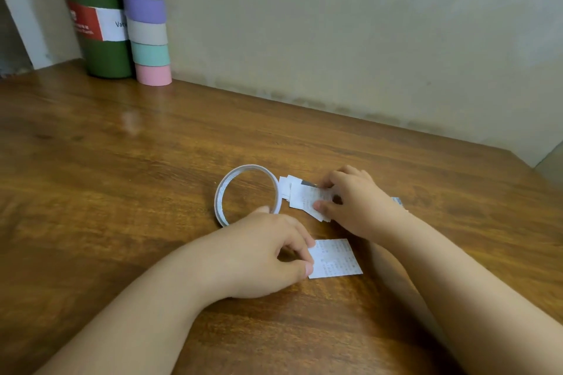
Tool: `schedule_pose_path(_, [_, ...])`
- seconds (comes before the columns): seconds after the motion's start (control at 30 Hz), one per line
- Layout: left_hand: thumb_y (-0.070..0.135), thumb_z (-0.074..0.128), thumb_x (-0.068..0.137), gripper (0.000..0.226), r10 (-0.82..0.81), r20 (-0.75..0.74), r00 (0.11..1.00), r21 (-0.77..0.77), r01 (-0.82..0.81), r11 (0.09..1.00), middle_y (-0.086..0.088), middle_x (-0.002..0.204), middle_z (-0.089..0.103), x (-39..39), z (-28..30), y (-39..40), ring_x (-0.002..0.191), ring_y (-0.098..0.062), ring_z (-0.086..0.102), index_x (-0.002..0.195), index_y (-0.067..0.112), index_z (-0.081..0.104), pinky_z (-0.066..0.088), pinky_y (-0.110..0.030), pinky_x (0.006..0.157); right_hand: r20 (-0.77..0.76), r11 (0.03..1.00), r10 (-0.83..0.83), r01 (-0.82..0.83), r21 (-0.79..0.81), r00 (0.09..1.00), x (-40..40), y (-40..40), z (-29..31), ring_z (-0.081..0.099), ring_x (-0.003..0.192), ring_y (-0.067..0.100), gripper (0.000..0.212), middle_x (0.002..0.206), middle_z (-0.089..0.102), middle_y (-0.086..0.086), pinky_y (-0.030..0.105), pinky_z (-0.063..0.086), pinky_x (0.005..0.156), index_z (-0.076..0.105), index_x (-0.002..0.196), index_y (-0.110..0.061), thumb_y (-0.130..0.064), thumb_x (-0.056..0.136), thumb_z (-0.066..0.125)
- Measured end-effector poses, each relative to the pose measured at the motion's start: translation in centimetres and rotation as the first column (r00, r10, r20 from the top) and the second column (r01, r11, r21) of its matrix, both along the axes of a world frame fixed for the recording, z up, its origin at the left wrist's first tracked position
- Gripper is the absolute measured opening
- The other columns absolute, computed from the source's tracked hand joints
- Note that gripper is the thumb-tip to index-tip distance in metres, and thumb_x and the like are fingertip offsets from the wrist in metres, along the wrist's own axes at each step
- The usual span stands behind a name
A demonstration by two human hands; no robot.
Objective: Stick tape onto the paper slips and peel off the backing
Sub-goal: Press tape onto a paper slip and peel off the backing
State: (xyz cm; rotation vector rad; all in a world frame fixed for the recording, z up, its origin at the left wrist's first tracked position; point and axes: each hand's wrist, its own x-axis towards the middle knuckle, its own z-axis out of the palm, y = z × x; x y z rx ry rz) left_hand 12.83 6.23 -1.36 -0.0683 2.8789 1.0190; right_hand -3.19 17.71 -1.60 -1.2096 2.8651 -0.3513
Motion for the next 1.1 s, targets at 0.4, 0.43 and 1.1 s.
schedule_pose_path(0.4, [0.042,0.056,0.089,0.027,-0.022,-0.004,1.000,-0.043,0.022,0.999,0.041,0.130,0.041,0.1,-0.3,-0.2,0.141,-0.001,0.006,0.116,0.040,0.062,0.008,-0.012,0.100,0.512,0.825,0.043,0.259,-0.503,0.858,3.6,5.4,3.5,0.045,0.046,0.002,0.017,0.054,0.060,-0.008,0.011,0.033,0.044,0.069,0.074,-0.013,-0.028,0.083,0.068])
schedule_pose_path(0.43, [0.043,0.056,0.089,0.028,-0.024,0.005,1.000,-0.044,0.025,0.999,0.042,0.131,0.039,0.1,-0.3,-0.2,0.141,-0.001,0.005,0.117,0.041,0.061,0.009,-0.013,0.100,0.551,0.825,0.050,0.276,-0.493,0.833,4.0,5.8,3.1,0.045,0.048,0.005,0.019,0.054,0.058,-0.007,0.012,0.033,0.046,0.068,0.073,-0.010,-0.027,0.081,0.068])
schedule_pose_path(1.1, [0.046,0.058,0.085,0.021,-0.027,-0.102,0.994,-0.127,0.014,0.992,0.028,0.105,0.047,-0.2,-0.4,-0.6,0.101,0.016,0.037,0.104,0.043,0.066,0.031,-0.002,0.077,0.285,0.937,-0.170,0.245,-0.250,0.943,5.4,4.7,-0.3,0.048,0.046,-0.005,0.022,0.057,0.055,-0.008,0.011,0.035,0.042,0.060,0.068,-0.028,-0.041,0.086,0.062])
